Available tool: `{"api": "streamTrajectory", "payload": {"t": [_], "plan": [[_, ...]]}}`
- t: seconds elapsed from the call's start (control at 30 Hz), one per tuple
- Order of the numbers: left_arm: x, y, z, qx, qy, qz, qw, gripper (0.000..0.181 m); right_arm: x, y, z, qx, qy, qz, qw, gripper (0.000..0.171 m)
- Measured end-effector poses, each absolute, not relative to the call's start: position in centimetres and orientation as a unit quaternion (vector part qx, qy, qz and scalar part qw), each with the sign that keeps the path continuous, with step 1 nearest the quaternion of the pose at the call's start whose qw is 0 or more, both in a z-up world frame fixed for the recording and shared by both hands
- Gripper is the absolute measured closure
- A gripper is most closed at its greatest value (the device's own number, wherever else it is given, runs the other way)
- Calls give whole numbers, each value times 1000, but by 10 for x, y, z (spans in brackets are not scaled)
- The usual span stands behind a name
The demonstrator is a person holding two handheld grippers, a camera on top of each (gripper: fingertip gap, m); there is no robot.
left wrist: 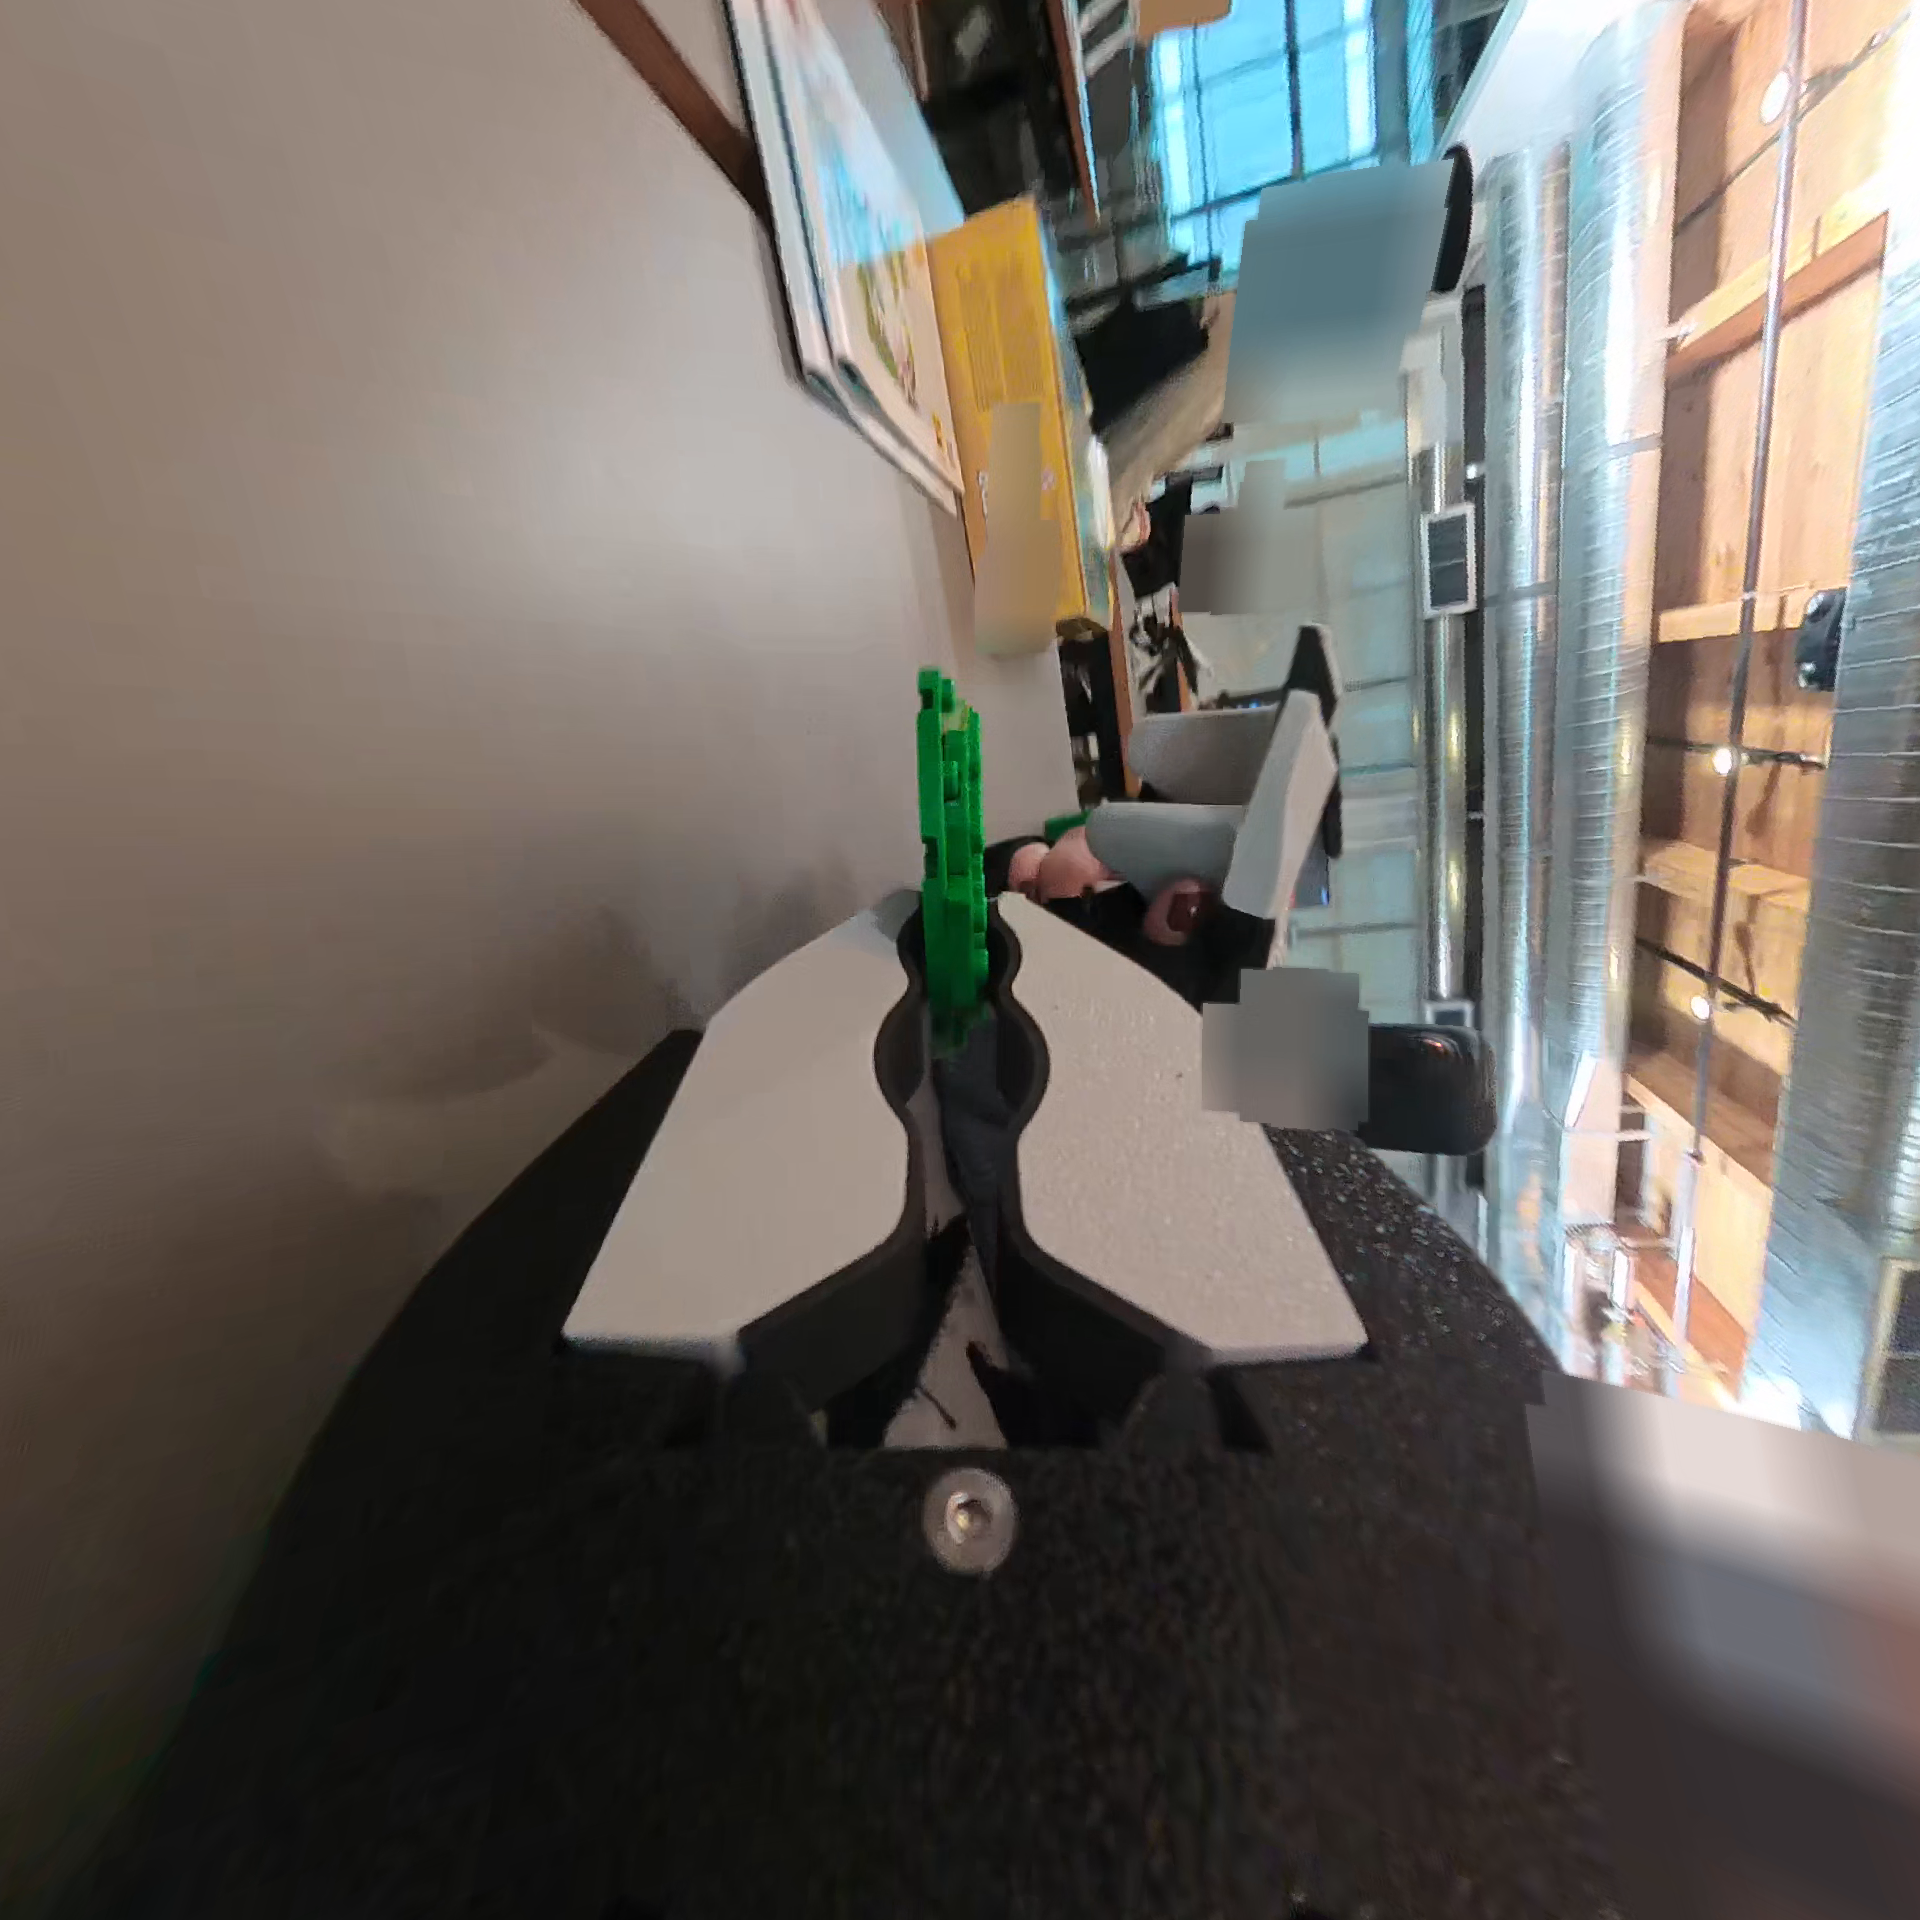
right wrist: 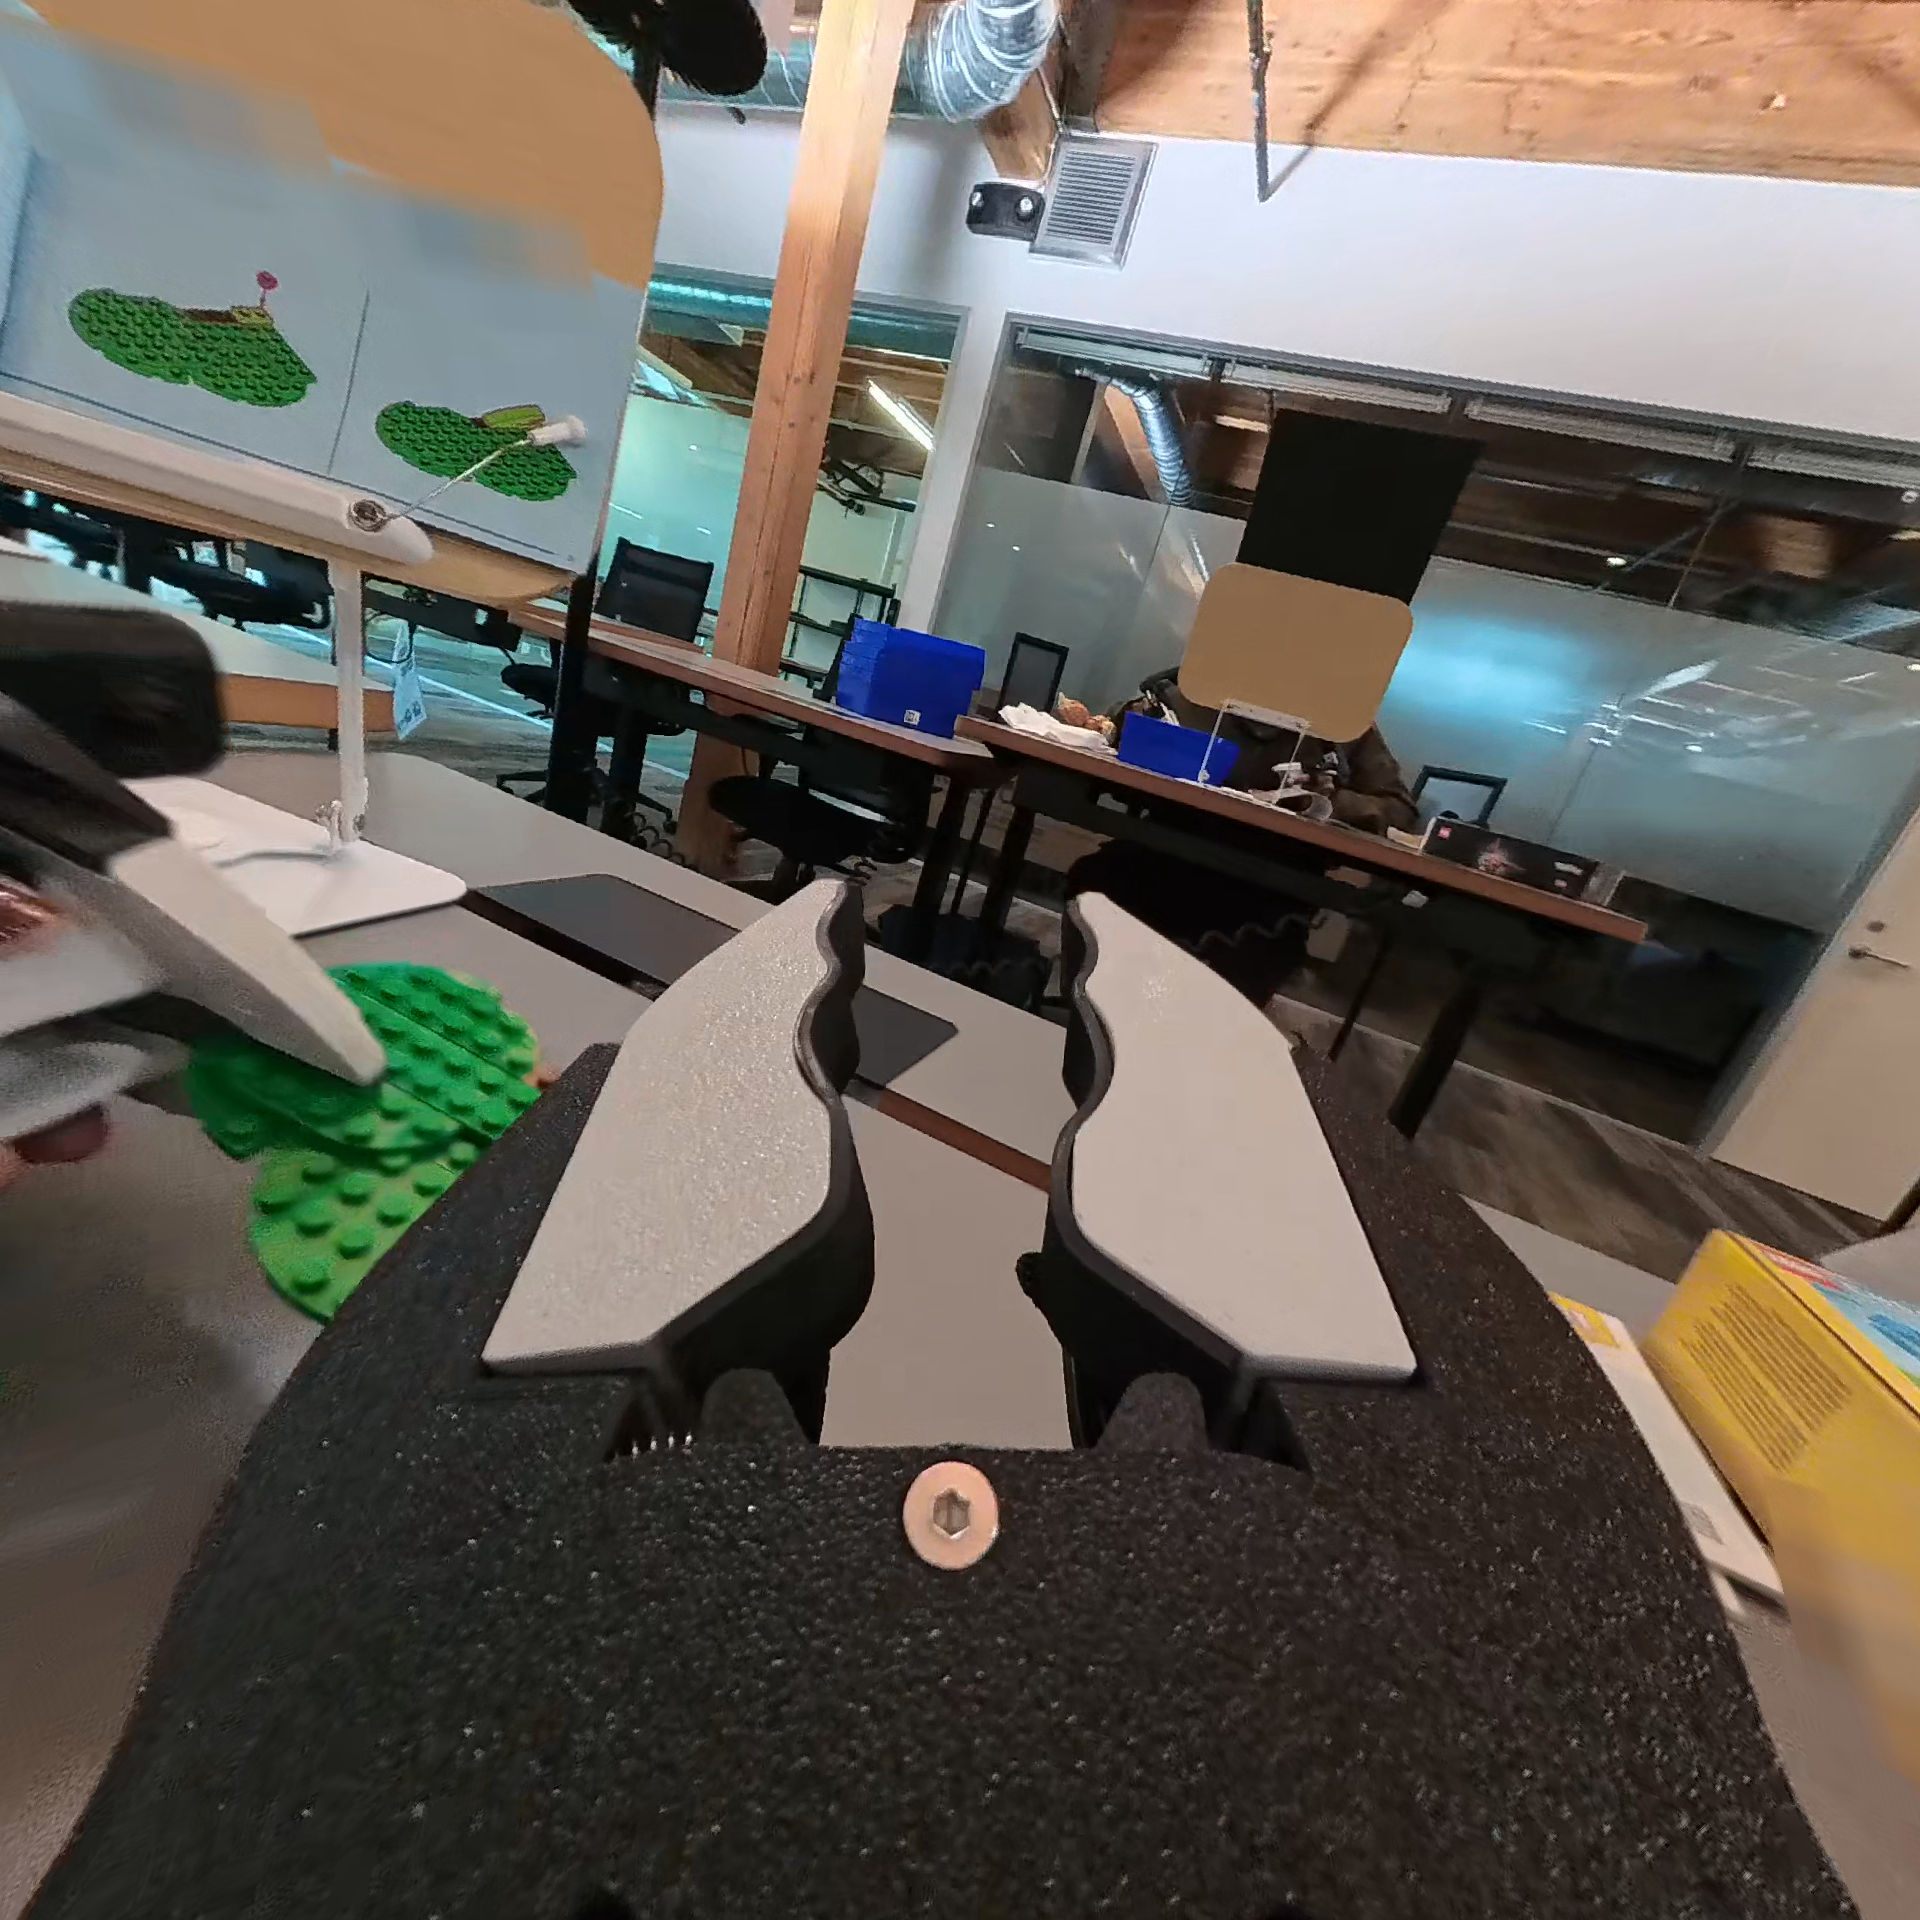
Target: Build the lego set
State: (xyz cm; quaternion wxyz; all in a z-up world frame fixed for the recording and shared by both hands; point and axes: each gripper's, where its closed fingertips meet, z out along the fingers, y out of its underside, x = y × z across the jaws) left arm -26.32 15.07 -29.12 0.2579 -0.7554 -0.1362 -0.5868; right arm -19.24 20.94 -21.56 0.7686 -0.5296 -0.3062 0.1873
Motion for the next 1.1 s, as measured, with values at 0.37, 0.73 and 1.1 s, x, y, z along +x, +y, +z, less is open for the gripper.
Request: {"api": "streamTrajectory", "payload": {"t": [0.37,0.73,1.1], "plan": [[-260,165,-329,-842,-127,-485,198,168,-189,203,-221,-530,-336,228,744,137],[-265,166,-317,-838,-113,-476,241,173,-183,202,-226,-540,-337,249,730,138],[-258,166,-323,-816,-169,-489,259,133,-184,200,-230,-543,-351,247,722,138]]}}
